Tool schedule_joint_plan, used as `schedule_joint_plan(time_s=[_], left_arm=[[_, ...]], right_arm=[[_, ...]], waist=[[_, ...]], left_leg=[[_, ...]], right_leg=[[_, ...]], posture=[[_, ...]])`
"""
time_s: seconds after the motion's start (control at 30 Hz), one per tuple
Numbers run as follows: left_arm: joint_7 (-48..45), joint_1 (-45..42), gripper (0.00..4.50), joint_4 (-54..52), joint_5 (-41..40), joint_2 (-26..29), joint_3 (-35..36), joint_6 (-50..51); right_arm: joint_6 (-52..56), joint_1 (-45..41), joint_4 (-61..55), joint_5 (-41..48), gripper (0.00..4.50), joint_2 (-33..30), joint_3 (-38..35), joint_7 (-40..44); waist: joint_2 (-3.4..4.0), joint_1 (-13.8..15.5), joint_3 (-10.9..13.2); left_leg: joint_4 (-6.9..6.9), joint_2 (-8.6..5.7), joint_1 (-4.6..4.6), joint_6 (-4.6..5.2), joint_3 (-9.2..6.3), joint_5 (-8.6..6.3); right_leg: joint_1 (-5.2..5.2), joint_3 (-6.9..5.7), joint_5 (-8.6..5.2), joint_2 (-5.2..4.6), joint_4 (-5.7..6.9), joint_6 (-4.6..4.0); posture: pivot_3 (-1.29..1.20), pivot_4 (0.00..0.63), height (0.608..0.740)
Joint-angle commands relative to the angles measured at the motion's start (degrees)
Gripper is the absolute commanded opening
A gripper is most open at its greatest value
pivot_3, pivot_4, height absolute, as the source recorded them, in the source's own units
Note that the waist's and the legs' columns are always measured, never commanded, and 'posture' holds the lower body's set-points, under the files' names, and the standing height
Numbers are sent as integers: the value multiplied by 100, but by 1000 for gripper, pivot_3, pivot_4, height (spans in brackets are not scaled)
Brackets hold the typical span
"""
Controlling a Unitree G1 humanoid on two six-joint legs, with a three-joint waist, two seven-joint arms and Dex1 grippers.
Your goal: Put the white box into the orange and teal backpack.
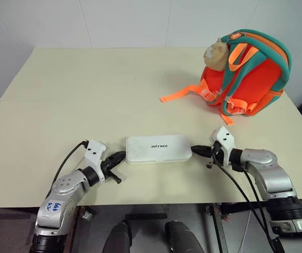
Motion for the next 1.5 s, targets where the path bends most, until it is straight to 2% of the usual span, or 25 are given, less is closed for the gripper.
schedule_joint_plan(time_s=[0.03, 0.1, 0.2, 0.4, 0.53, 0.57, 0.67, 0.8, 0.97, 1.5], left_arm=[[61, 59, 39, -232, -51, 90, 148, 19], [2, -8, 212, -121, -116, 239, 316, 94], [-256, -181, 913, 75, -299, 623, 572, 333], [-770, -746, 2820, 708, -910, 1276, 964, 1180], [-1076, -1395, 4041, 1225, -1487, 1579, 988, 2282], [-1130, -1543, 4374, 1298, -1687, 1609, 1018, 2628], [-1142, -1987, 4475, 1636, -2009, 1613, 1029, 3358], [-958, -2378, 4475, 2022, -2209, 1417, 1093, 3956], [-1021, -2515, 4475, 2085, -2329, 1171, 655, 4542], [-976, -2655, 4475, 2196, -2227, 757, 113, 4653]], right_arm=[[185, 5, -197, 221, 0, -206, -79, 144], [531, 48, -347, 380, 168, -425, -210, 262], [974, 85, -617, 637, 867, -892, -419, 461], [1861, -204, -701, 1028, 2991, -1528, -638, 526], [3273, -745, -833, 1612, 4294, -1606, -629, 442], [3559, -893, -824, 1647, 4500, -1568, -595, 307], [4209, -1320, -709, 1721, 4500, -1439, -347, 77], [4627, -1712, -598, 1950, 4500, -1085, -383, -161], [5043, -1933, -691, 2041, 4500, -894, 40, -259], [5020, -1655, -791, 2113, 4500, -1013, 482, -264]], waist=[[0, -1, 0], [0, 5, 0], [-2, 17, 2], [-3, 17, 2], [-3, -15, 4], [-3, -18, 4], [-3, -7, 4], [-3, -3, 4], [-3, 19, 4], [-1, 160, 2]], left_leg=[[0, 0, 0, 0, 0, 0], [0, 0, 0, 0, 0, 0], [0, -1, -1, 0, -1, 0], [2, -1, 0, 3, -1, -1], [-4, 3, -10, 6, 0, -3], [-4, 3, -17, 6, -3, -3], [-4, 3, -29, 6, -11, -3], [-6, 2, -40, 4, -21, -6], [-6, -2, -44, 4, -21, -7], [4, -10, -42, 5, -26, -8]], right_leg=[[0, 0, 0, 0, 0, 0], [0, 0, 0, -1, 0, 0], [-1, -1, 0, -1, 1, 0], [4, -2, 0, -2, -8, -1], [-7, -2, 0, -1, -14, -1], [-15, -3, 1, 1, -14, 0], [-22, -10, 1, -1, -15, 0], [-22, -21, 0, -2, -30, 0], [-23, -23, -1, -9, -32, 3], [-13, -30, -1, -15, -34, 4]], posture=[[0, 150, 740], [0, 150, 740], [0, 150, 740], [0, 150, 740], [0, 150, 740], [0, 150, 740], [0, 150, 740], [0, 150, 740], [0, 150, 740], [0, 150, 740]])
